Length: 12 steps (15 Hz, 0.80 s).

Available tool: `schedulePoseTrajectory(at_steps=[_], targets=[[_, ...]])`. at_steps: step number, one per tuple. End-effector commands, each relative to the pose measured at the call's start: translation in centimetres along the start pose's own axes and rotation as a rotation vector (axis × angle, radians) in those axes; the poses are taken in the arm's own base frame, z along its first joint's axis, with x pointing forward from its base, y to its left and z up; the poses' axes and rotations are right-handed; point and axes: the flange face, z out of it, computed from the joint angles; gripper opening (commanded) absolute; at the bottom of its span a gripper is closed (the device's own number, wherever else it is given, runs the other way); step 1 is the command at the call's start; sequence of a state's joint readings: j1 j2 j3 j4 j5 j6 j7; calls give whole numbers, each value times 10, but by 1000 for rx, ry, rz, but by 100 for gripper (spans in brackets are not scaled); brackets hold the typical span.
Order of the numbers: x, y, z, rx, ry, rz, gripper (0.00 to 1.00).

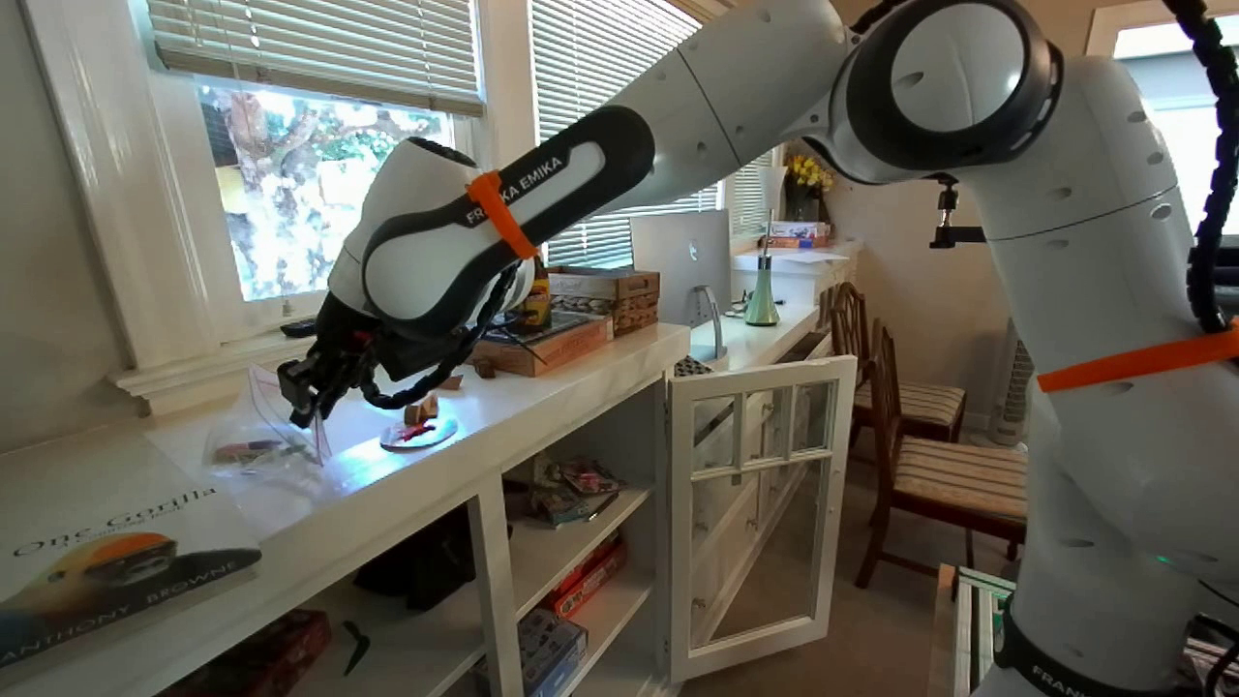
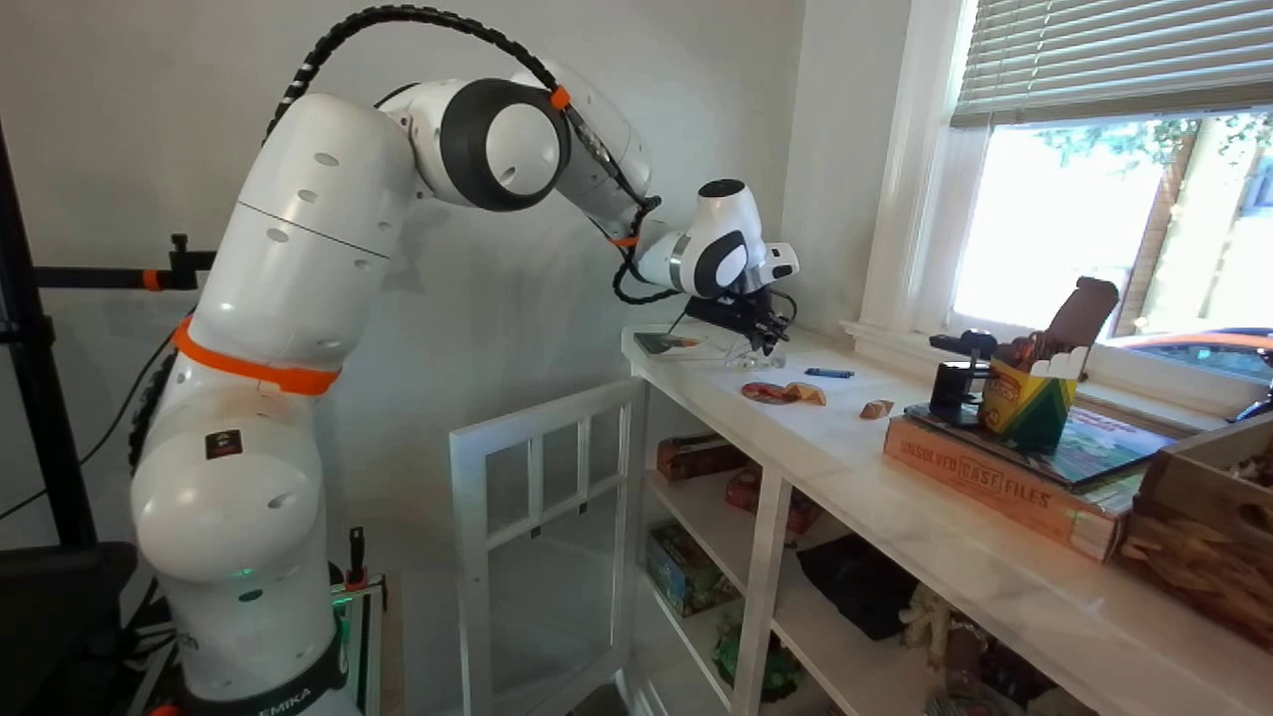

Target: Pick up the plastic from the counter and put it in the cabinet

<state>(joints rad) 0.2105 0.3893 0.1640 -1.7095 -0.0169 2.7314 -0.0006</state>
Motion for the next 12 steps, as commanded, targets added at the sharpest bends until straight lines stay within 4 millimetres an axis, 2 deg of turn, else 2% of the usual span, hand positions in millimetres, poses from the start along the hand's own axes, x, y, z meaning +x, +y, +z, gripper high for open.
schedulePoseTrajectory(at_steps=[1,5,12], targets=[[4,-2,7,28,-67,31,1],[7,-6,2,68,-134,55,0],[18,-3,-30,37,-207,50,0]])
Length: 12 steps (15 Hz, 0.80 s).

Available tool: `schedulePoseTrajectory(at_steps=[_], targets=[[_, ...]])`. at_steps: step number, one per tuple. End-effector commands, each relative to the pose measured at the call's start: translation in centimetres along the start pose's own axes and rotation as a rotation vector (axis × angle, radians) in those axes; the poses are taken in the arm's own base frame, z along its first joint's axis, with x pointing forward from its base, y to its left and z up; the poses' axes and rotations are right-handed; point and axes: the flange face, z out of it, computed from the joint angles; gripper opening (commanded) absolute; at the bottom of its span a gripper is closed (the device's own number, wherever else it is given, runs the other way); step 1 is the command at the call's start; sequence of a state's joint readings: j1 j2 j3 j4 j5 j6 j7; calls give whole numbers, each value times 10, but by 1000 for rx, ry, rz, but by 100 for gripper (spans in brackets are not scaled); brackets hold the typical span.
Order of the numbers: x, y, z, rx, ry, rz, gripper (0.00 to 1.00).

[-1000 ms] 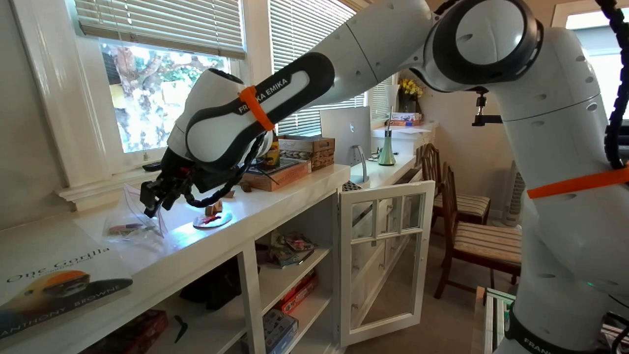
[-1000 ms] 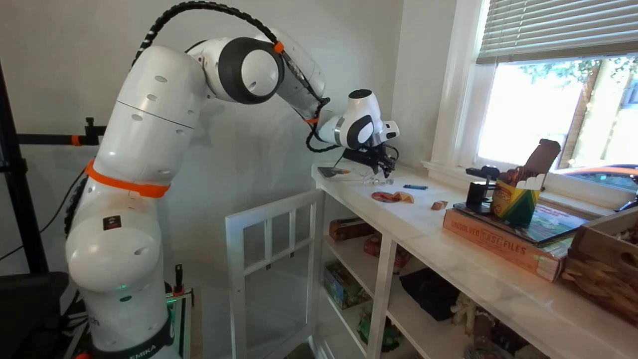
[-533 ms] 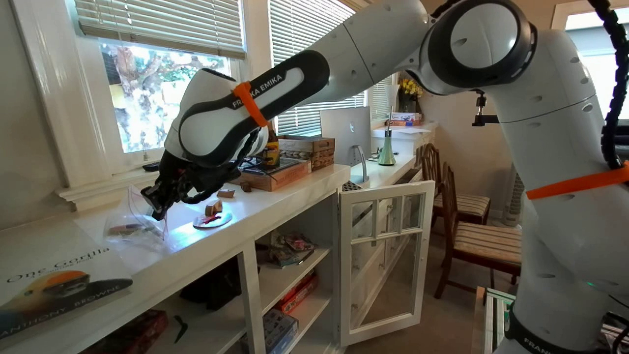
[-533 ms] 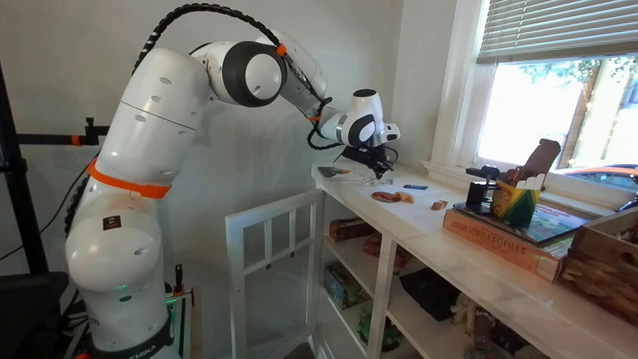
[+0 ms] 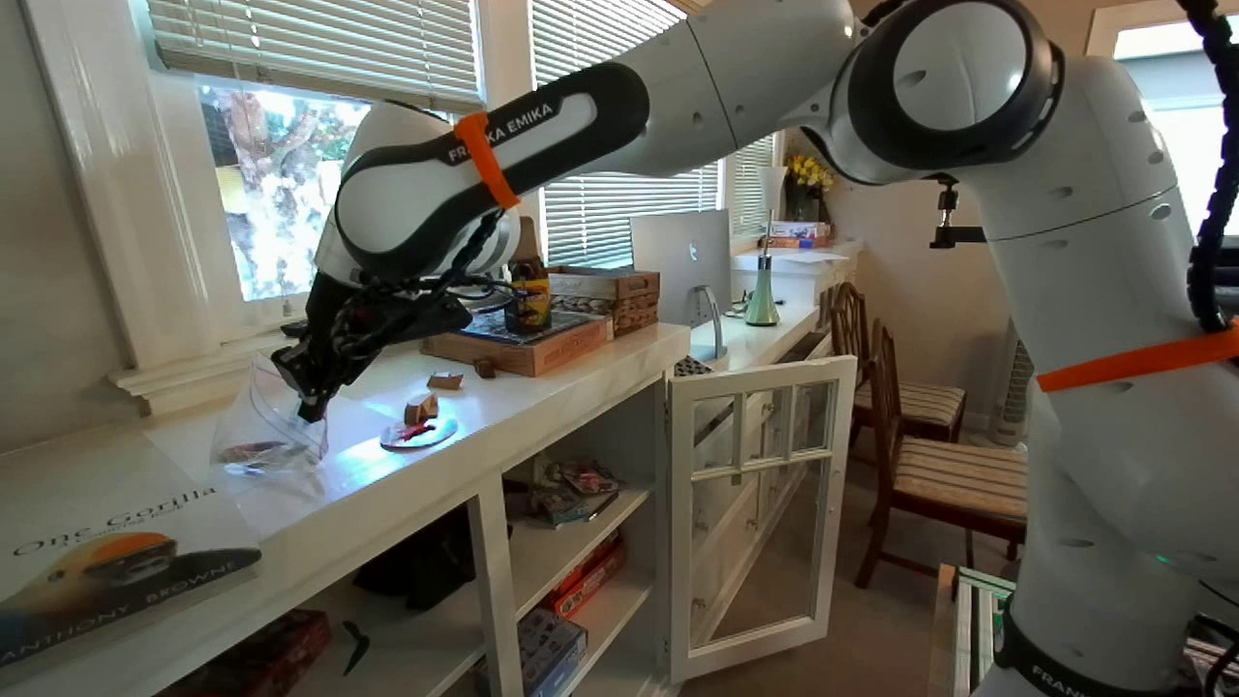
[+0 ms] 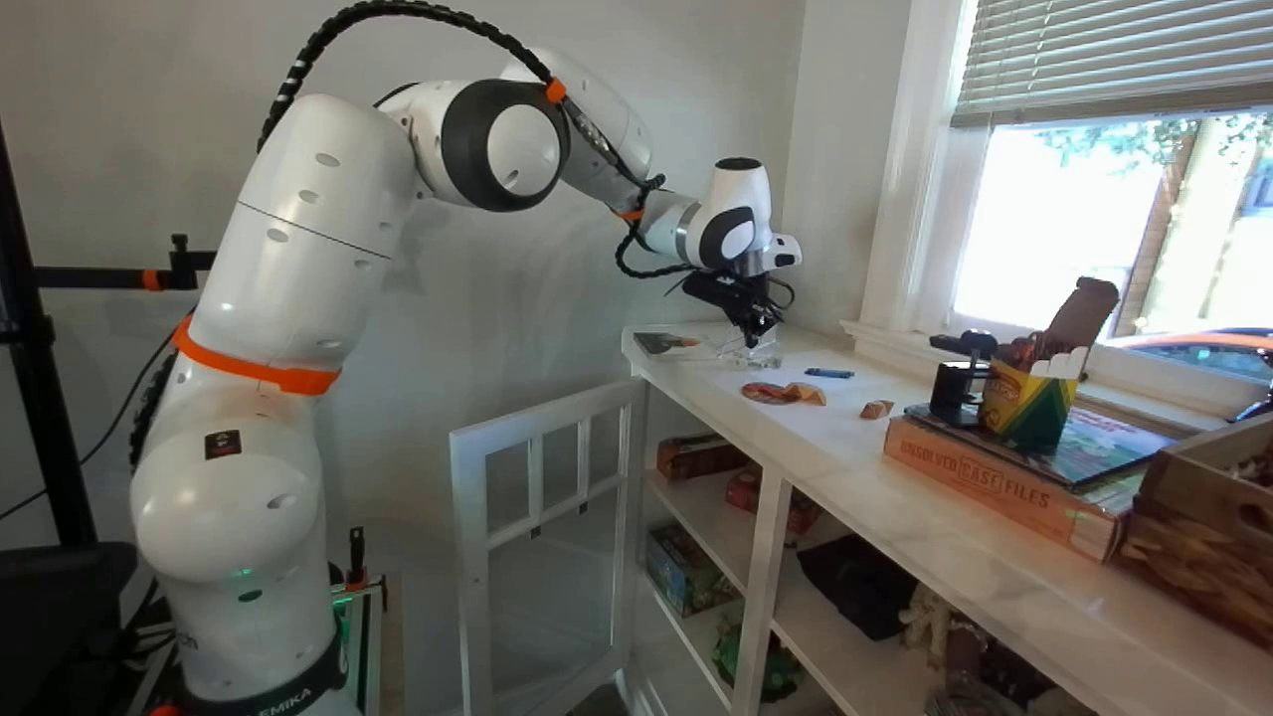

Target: Pick up the plastic from the counter and put it in the cabinet

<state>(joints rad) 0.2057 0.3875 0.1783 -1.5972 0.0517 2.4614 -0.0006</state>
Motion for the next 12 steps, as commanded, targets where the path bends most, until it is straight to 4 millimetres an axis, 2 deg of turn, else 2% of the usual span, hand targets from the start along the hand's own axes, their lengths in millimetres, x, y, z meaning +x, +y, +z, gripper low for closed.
schedulePoseTrajectory(at_steps=[1,6,12], targets=[[-3,1,-18,-6,-67,-9,0],[-18,-3,-38,38,-181,-34,0],[-47,-9,-57,53,-370,-69,0]])
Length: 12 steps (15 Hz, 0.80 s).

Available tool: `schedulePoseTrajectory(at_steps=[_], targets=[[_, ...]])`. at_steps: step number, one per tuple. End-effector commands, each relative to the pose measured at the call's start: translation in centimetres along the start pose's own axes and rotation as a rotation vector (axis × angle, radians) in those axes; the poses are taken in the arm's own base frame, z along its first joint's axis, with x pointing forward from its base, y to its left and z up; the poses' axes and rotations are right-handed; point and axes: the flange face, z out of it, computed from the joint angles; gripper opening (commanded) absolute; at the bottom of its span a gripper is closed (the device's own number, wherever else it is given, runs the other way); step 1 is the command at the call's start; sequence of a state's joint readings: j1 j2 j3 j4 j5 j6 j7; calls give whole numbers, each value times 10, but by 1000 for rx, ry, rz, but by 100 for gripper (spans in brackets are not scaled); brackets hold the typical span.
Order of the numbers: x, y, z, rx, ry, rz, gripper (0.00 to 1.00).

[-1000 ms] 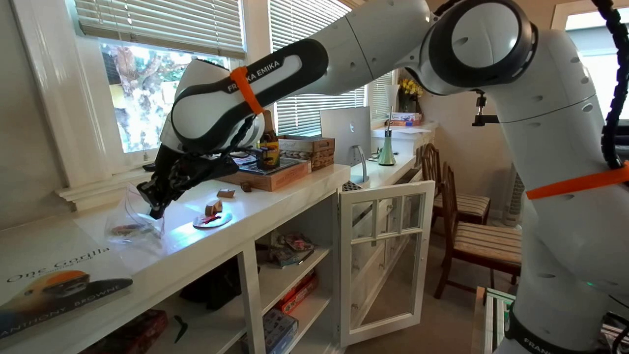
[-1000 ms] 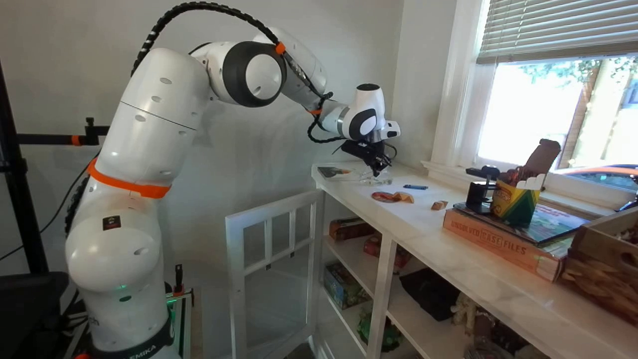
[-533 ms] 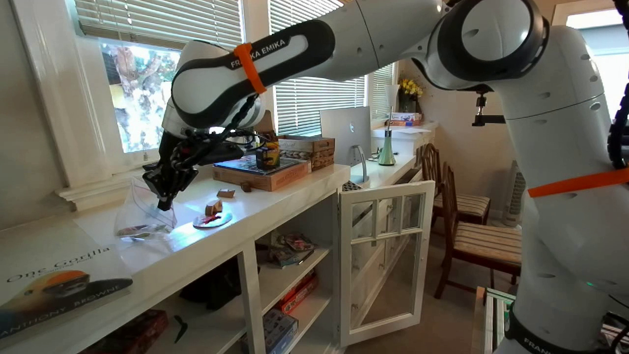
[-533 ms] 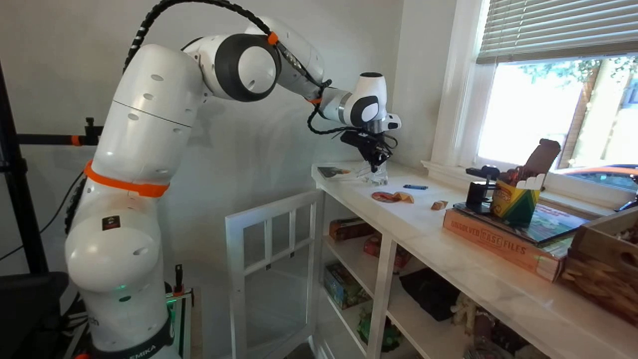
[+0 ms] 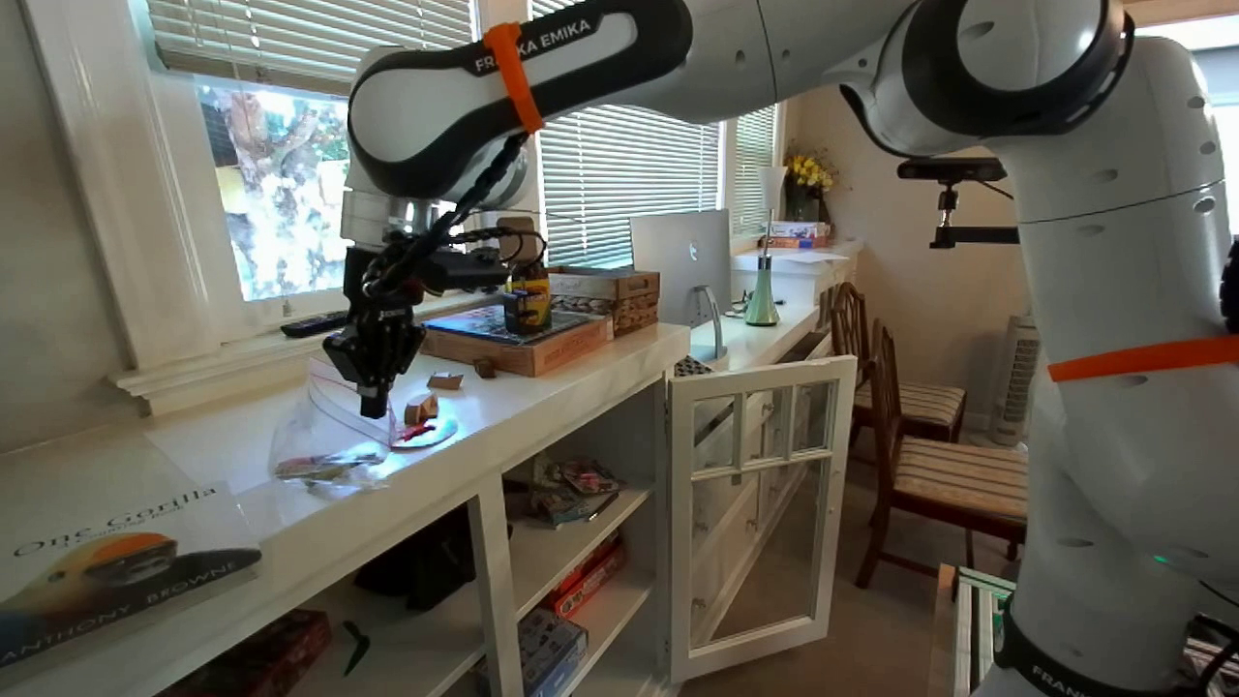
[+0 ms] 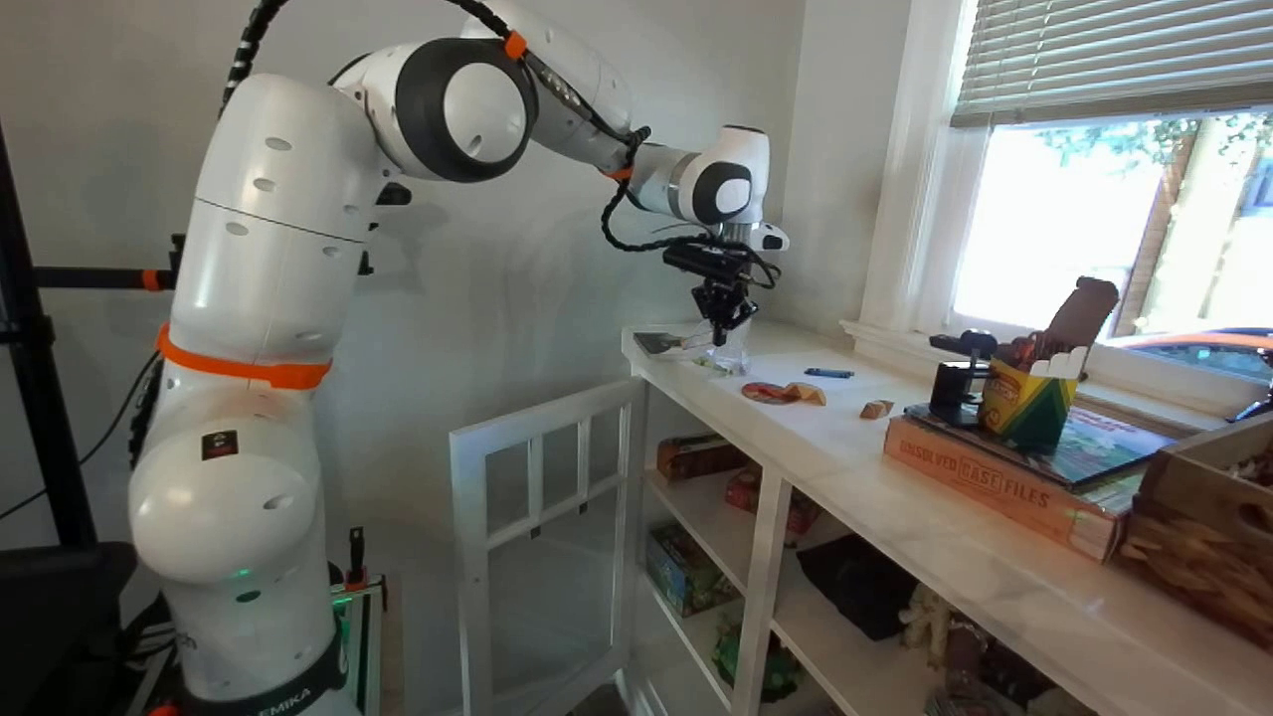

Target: Pick up the plastic from the counter and put it in the cabinet

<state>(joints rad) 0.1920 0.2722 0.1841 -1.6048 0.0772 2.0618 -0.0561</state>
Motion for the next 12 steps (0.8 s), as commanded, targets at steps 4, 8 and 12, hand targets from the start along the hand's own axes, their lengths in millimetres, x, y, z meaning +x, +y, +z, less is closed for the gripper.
schedulePoseTrajectory(at_steps=[4,8,12], targets=[[-41,-7,-10,59,-157,-47,0],[-60,0,-8,37,-216,-6,0],[-88,13,3,31,-289,42,0]])
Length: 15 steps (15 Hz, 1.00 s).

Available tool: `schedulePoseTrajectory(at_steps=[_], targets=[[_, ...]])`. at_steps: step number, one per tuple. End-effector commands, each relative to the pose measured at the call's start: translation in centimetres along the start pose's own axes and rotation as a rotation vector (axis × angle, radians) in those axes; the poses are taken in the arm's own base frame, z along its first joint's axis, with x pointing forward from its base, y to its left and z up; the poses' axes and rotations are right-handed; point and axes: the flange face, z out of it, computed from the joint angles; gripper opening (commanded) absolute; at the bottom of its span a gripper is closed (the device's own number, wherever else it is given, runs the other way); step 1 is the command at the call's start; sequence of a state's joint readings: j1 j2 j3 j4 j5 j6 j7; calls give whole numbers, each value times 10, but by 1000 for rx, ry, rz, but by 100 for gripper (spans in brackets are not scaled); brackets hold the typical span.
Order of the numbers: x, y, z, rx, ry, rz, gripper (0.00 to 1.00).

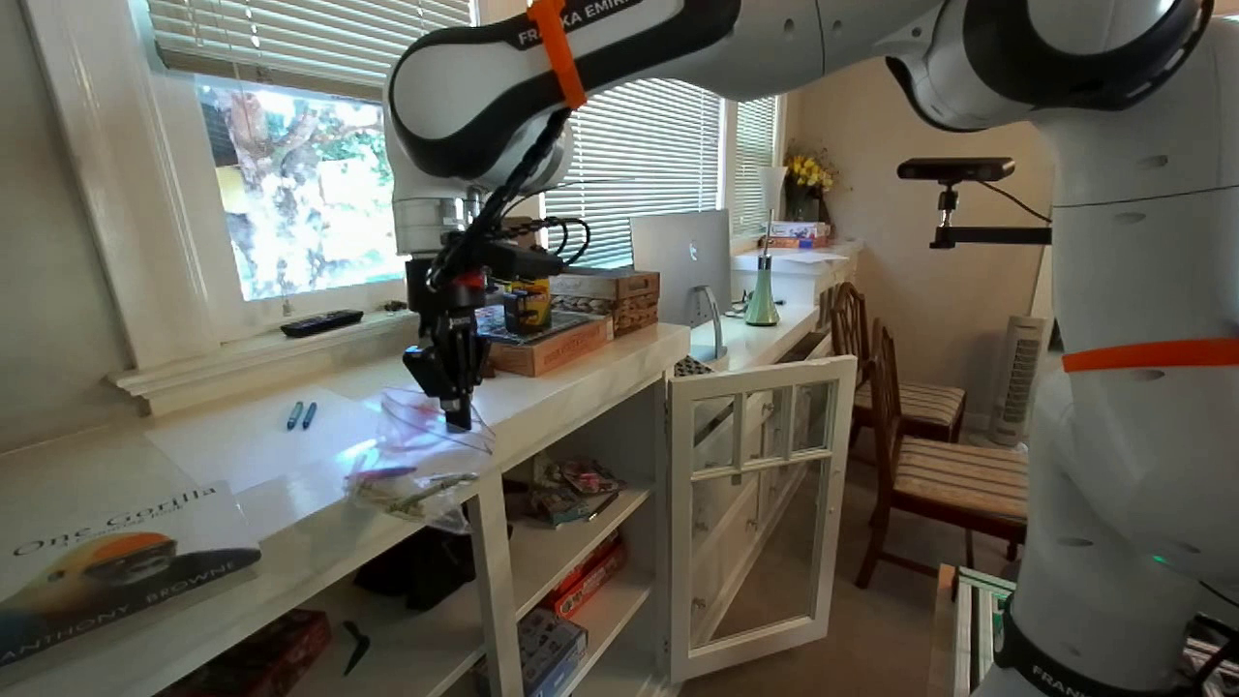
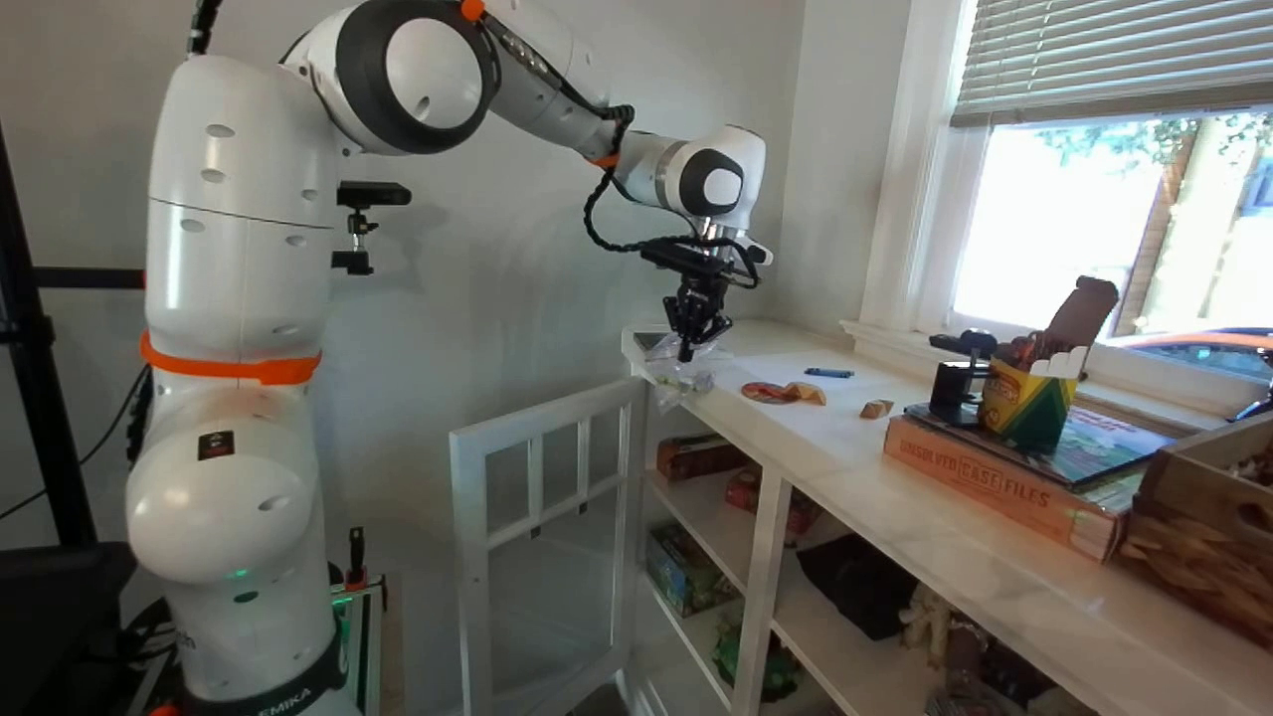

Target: Pick up the plastic from the counter and put it in the cabinet

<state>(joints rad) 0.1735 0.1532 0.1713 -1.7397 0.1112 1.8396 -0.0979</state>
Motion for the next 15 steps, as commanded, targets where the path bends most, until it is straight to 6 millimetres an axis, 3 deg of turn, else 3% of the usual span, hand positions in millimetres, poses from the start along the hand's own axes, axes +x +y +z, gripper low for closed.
schedulePoseTrajectory(at_steps=[1,15], targets=[[-32,11,14,8,-69,63,0],[-83,68,71,-23,-108,352,0]])
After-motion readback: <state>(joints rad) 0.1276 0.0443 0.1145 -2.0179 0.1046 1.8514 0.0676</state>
